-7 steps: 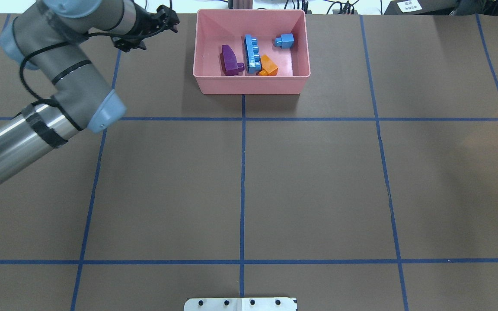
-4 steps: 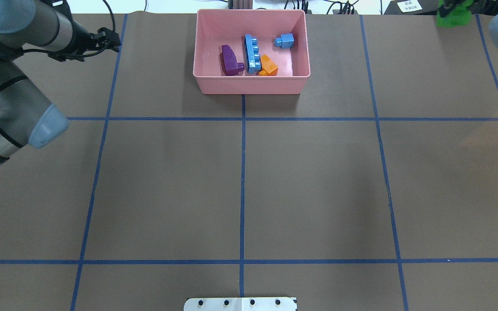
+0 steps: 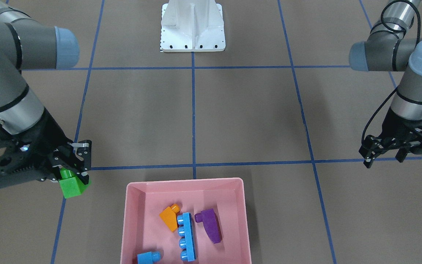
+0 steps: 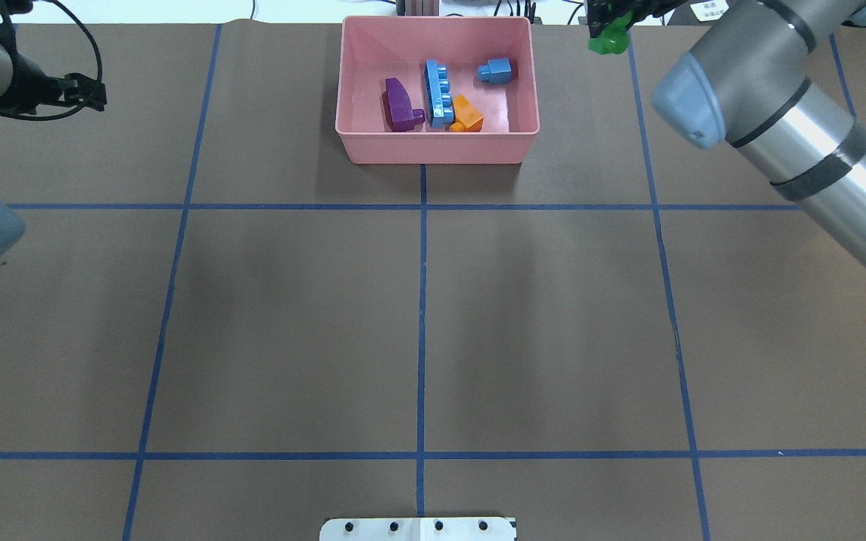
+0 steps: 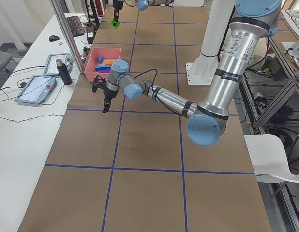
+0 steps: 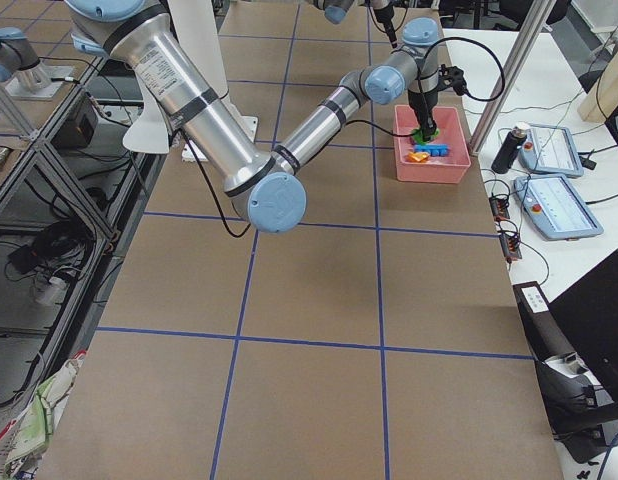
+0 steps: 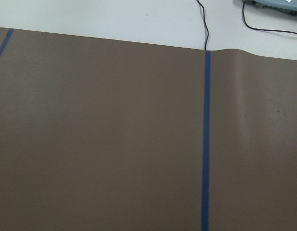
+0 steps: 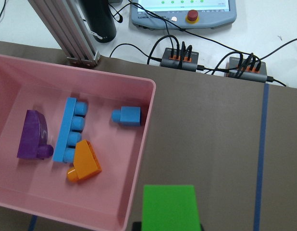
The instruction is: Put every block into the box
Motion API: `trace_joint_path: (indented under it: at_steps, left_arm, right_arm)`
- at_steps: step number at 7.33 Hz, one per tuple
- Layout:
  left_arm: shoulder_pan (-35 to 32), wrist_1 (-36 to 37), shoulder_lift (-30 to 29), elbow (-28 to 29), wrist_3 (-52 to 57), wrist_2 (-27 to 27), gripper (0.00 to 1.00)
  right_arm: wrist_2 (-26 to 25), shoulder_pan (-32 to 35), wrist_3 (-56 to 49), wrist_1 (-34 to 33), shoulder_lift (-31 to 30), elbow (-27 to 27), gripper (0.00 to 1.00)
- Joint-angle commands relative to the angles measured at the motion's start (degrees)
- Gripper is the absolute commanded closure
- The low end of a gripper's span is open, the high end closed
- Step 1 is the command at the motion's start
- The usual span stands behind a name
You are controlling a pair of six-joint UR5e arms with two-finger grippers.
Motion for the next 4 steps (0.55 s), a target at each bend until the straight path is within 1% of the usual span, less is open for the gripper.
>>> trace_joint_path:
  at_steps: [1,2,3,4]
  left_arm:
    - [-2.6,0.1,5.4,-2.0,8.3,0.0,0.0]
    - [-3.3,0.1,7.2,-2.3,11.6,0.0,0.0]
    - [-4.4,0.1,8.9,-2.4,15.4,0.1,0.0]
    - [-5.9,0.1,10.3,-2.7,18.0,0.0,0.0]
  right_arm:
    - [-6.8,-4.4,4.4,4.7,6.8,-9.4,1.0]
    - [-7.4,-5.6,4.5,7.1,9.6,-14.0,1.0]
    - [-7.5,-5.7,5.1,10.6,9.9,-16.5,1.0]
    - [-7.4,-6.1,6.2,15.5,12.1,-21.4,0.94]
